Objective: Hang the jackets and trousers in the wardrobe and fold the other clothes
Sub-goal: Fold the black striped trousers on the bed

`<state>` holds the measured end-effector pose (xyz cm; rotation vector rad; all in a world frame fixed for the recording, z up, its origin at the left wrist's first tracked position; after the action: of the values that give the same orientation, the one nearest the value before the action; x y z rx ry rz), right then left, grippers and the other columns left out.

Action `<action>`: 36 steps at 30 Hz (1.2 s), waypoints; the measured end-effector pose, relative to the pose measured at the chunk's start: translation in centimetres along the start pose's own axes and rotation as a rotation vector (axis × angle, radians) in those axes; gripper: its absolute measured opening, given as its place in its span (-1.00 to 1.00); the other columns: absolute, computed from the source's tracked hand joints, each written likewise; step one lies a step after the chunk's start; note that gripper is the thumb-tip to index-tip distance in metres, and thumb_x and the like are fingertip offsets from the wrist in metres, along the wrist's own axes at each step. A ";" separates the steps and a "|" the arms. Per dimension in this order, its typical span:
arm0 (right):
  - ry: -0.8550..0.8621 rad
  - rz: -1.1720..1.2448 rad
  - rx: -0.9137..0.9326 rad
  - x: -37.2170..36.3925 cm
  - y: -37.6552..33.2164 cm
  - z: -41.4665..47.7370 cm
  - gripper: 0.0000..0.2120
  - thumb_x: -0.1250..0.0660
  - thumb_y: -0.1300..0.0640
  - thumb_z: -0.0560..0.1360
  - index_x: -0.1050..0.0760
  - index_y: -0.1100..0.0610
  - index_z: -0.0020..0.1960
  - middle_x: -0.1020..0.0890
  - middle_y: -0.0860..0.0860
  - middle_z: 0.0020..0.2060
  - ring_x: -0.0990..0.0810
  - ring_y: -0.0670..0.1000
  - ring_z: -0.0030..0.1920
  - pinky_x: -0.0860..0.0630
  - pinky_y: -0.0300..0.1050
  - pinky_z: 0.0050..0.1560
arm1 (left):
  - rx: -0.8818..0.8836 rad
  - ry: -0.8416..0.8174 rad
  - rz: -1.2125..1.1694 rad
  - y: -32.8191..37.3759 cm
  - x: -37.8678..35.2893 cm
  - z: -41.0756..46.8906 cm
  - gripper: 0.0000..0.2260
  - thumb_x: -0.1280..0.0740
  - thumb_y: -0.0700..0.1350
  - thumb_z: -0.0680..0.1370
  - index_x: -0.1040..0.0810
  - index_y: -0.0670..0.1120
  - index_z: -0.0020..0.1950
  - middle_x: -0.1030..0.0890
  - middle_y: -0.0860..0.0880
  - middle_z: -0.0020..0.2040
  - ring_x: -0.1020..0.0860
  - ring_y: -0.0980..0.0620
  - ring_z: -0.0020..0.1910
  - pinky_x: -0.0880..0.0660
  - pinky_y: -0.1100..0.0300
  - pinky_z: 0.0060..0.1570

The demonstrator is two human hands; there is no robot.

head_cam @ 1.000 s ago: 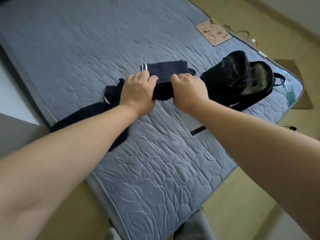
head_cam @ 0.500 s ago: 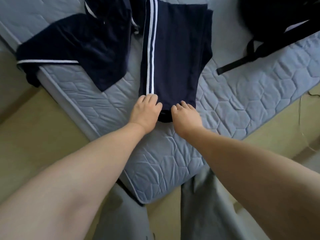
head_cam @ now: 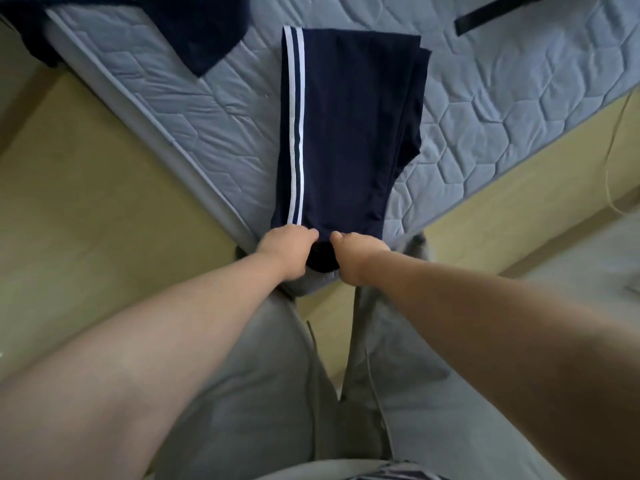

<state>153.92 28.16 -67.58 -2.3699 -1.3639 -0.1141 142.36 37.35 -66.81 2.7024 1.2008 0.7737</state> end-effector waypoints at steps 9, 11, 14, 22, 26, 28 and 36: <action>-0.134 0.325 -0.044 11.2 3.3 2.4 -0.69 -0.47 0.15 0.27 -0.56 -0.06 -0.03 -0.63 -0.04 -0.12 -0.63 0.03 -0.13 -0.54 -0.15 -0.24 | -0.033 -0.341 -0.205 -2.4 10.1 5.6 -0.68 -0.58 -0.16 0.34 -0.59 -0.05 0.04 -0.65 0.02 -0.15 -0.64 0.00 -0.18 -0.62 0.13 -0.18; -0.030 0.380 -0.068 15.4 4.7 3.2 -0.54 -0.46 0.16 0.26 -0.57 -0.12 0.13 -0.59 -0.05 -0.03 -0.57 0.06 -0.01 -0.53 -0.13 -0.10 | -0.029 -0.220 -0.341 -3.6 13.9 7.3 -0.60 -0.61 -0.12 0.30 -0.56 0.02 0.06 -0.61 0.08 -0.08 -0.60 0.09 -0.11 -0.58 0.14 -0.14; 0.105 0.422 -0.088 20.7 6.4 4.8 -0.47 -0.44 0.17 0.26 -0.59 -0.10 0.21 -0.58 -0.04 0.05 -0.54 0.07 0.05 -0.48 -0.12 -0.07 | 0.020 0.028 -0.645 -5.5 18.2 10.1 -0.51 -0.65 -0.12 0.23 -0.57 0.09 0.08 -0.56 0.12 -0.03 -0.53 0.17 -0.08 -0.45 0.24 -0.17; 0.354 0.413 -0.080 27.4 8.8 11.7 -0.51 -0.33 0.22 0.40 -0.54 0.01 0.33 -0.57 0.02 0.15 -0.48 0.06 0.03 -0.41 -0.14 -0.06 | 0.198 0.431 -1.399 -8.1 18.6 17.0 -0.54 -0.62 -0.23 0.28 -0.55 0.01 0.08 -0.67 -0.02 -0.01 -0.71 0.13 -0.14 -0.63 0.20 -0.11; 0.369 0.375 -0.051 27.1 9.0 13.9 -0.59 -0.27 0.18 0.47 -0.54 0.01 0.30 -0.54 -0.02 0.15 -0.50 0.05 0.06 -0.42 -0.13 0.00 | 0.216 0.457 -1.583 -8.4 16.8 17.8 -0.40 -0.65 -0.06 0.25 -0.53 -0.06 0.23 -0.69 -0.05 0.11 -0.71 0.04 0.00 -0.64 0.06 0.08; 0.373 0.375 -0.050 26.8 9.1 14.1 -0.62 -0.26 0.20 0.47 -0.56 0.01 0.26 -0.51 -0.04 0.08 -0.50 0.04 0.05 -0.41 -0.14 -0.01 | 0.233 0.374 -1.618 -8.7 15.9 17.2 -0.26 -0.66 0.08 0.19 -0.53 -0.07 0.30 -0.70 -0.04 0.12 -0.70 0.01 0.06 -0.61 0.00 0.16; 0.355 0.531 -0.067 27.4 9.9 13.0 -0.56 -0.25 0.45 0.27 -0.59 0.06 0.02 -0.60 0.02 -0.10 -0.50 -0.02 -0.23 -0.41 -0.22 -0.34 | 0.221 -0.252 -1.323 -9.3 9.4 12.6 -0.07 -0.67 0.13 0.12 -0.48 -0.06 0.45 -0.61 0.02 0.32 -0.46 -0.01 0.42 -0.22 -0.02 0.51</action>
<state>174.88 50.94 -75.21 -2.5255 -0.5565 -0.4071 147.48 52.08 -76.42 1.3830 2.4960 0.0791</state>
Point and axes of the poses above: each hand's wrist, its own z-axis towards the middle knuckle, its own x-axis out of the back of the hand, y = z × x, the point moved 2 cm from there along z, towards the middle knuckle
